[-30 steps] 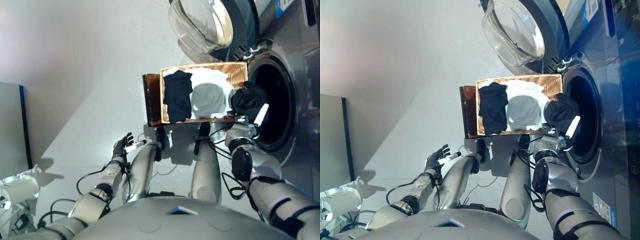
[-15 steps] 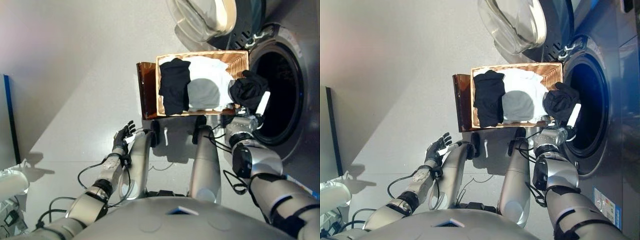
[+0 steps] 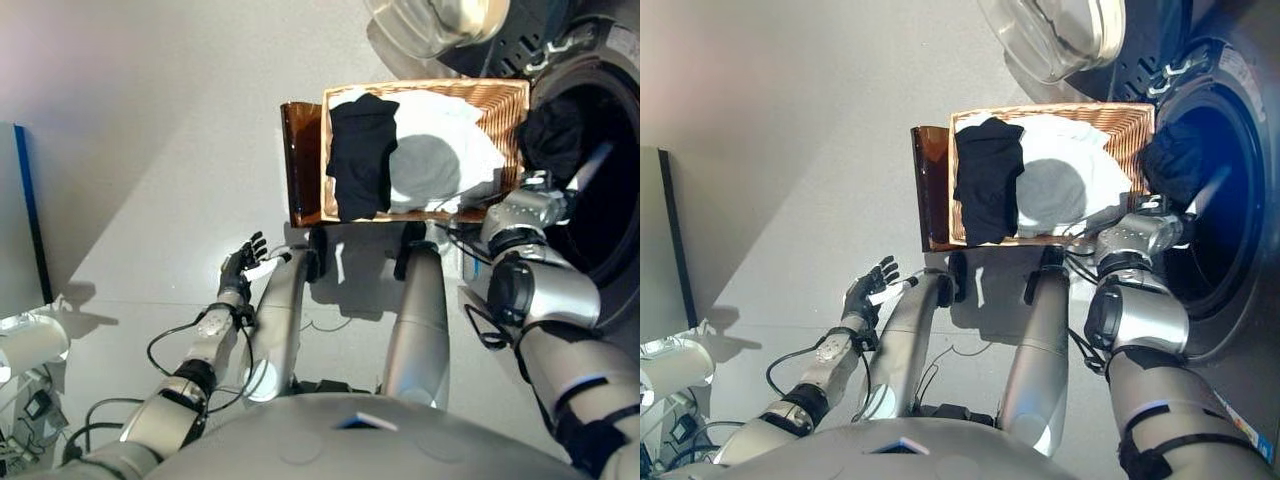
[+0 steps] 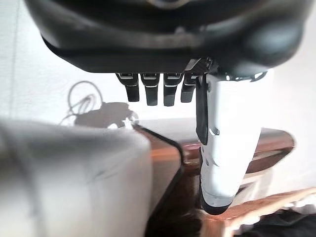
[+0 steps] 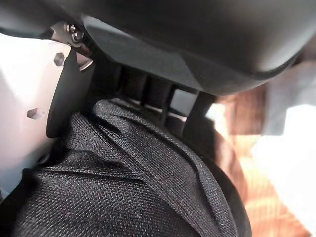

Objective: Pick up the clothes and place them into the washing machine

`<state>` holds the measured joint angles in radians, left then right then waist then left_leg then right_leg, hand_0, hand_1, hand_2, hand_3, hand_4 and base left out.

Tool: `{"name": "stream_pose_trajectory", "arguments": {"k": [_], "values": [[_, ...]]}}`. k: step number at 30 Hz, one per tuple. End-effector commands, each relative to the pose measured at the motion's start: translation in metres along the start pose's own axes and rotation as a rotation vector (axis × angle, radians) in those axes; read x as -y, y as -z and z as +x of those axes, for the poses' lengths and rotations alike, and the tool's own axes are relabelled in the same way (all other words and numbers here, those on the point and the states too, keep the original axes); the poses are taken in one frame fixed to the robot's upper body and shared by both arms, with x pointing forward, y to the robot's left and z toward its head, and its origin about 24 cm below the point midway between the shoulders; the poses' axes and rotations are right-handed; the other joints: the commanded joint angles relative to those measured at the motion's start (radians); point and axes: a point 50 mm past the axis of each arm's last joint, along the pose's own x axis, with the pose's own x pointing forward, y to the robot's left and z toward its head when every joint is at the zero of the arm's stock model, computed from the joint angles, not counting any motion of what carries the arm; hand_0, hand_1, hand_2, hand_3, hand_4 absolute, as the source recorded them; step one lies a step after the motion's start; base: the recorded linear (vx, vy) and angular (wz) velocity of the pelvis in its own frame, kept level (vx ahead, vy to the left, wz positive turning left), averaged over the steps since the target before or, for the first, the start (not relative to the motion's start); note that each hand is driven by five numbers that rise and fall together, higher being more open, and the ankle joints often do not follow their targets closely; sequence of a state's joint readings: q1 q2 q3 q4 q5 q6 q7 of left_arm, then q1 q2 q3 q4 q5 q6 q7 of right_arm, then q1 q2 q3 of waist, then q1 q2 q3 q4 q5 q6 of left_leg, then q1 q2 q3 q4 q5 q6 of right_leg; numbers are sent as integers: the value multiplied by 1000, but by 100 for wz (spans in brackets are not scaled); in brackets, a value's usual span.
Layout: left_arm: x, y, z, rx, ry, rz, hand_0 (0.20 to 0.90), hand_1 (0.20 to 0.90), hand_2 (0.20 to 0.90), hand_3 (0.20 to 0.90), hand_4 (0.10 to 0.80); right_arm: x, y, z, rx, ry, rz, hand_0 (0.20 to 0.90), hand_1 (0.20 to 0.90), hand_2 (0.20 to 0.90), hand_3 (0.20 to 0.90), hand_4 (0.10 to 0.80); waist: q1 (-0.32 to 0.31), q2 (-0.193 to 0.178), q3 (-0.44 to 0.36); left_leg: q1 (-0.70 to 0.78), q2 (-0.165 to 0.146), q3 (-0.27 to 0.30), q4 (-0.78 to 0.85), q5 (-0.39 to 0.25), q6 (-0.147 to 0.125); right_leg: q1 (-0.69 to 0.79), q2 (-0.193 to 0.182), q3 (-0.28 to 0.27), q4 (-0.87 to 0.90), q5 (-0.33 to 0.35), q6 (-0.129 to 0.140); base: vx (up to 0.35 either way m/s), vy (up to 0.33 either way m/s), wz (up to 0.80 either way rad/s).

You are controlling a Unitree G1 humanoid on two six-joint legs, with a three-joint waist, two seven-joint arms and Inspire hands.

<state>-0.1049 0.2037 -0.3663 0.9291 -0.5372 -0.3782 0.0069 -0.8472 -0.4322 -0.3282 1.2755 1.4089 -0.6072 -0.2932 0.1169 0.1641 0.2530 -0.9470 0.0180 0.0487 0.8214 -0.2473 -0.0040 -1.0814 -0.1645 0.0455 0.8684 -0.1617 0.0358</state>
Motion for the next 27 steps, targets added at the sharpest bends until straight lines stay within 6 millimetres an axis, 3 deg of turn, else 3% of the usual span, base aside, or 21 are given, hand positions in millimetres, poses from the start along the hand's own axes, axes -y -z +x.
{"name": "stream_pose_trajectory", "arguments": {"k": [1,5,12,22,23,24,27], "values": [[-23,-4,-8,57,-57,34,900,900,900,900,800,-55,-72,10,281,-120,129,200,200,200,200,300,-4,27,-89,-21,-35,42,15,-39,8,34,11,16,-31,-27,-23,-11,16,4],[-21,-5,-8,63,-47,41,900,900,900,900,800,-69,-98,10,365,-104,195,200,200,200,200,300,-3,32,-100,-33,-41,46,16,-40,12,17,11,22,-23,-29,-23,-3,8,3],[-24,-5,-10,66,-66,42,900,900,900,900,800,-74,-122,10,444,-81,248,200,200,200,200,300,-8,36,-108,-43,-42,47,21,-44,16,5,13,24,-16,-31,-21,0,0,0],[-28,-8,-10,78,-83,37,900,900,900,900,800,-73,-117,9,434,-61,260,200,200,200,200,300,-13,32,-105,-56,-41,59,34,-55,22,-11,14,32,-7,-31,-20,-1,4,-1],[-29,-8,-11,77,-85,38,900,900,900,900,800,-72,-115,9,428,-57,255,617,617,617,617,598,-12,31,-106,-56,-40,60,35,-57,22,-10,14,32,-8,-31,-20,15,13,-4],[-29,-8,-11,78,-85,36,900,900,900,900,800,-71,-112,9,419,-55,245,900,900,900,900,800,-12,29,-105,-56,-40,61,37,-57,23,-10,14,32,-7,-31,-19,9,5,-4],[-31,-8,-11,78,-87,30,900,900,900,900,800,-70,-108,9,402,-57,244,900,900,900,900,800,-13,27,-104,-56,-39,62,39,-60,25,-11,16,33,-6,-31,-21,10,10,-4]]}}
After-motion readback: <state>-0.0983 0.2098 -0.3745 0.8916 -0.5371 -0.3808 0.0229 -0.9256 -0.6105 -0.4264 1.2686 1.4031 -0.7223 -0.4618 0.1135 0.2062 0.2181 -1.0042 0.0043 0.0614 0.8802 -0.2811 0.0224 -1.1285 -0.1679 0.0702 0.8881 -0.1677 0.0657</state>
